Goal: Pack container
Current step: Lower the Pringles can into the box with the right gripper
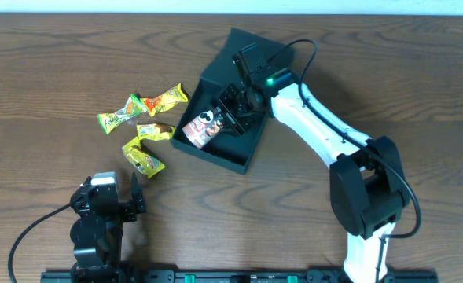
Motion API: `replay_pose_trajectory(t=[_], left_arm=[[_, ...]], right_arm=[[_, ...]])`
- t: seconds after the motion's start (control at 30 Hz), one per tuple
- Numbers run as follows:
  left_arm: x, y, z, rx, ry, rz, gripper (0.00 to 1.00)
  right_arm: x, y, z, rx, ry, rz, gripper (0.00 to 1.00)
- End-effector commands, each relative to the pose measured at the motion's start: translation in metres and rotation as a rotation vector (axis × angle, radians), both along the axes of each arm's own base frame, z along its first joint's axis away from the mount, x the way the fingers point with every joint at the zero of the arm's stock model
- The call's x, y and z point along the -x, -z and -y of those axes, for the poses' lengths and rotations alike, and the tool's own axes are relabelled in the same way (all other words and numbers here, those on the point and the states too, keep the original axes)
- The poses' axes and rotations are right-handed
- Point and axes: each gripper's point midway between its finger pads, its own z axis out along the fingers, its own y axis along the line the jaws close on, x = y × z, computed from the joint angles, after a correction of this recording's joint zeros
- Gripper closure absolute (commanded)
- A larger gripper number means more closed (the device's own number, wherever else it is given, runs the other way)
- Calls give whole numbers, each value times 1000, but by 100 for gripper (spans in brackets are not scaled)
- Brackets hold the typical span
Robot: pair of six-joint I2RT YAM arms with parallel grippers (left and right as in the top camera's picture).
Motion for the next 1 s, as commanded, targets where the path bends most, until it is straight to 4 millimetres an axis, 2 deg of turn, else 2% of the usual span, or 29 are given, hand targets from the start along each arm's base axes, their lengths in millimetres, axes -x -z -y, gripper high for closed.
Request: replay_pose_trajectory(t=[0.0, 0.43, 0.67, 0.97], left_arm=[[1, 9, -1, 15, -12, -17, 5], [1, 9, -1, 15, -12, -17, 5], [1, 9, -1, 15, -12, -17, 5], [1, 9, -1, 15, -12, -17, 5]], right_arm=[[4, -10, -9, -32, 35, -34, 43], [11, -3, -1, 16, -52, 7, 44], [26, 12, 24, 139, -148, 7, 45], [42, 21, 44, 224, -238, -13, 48]])
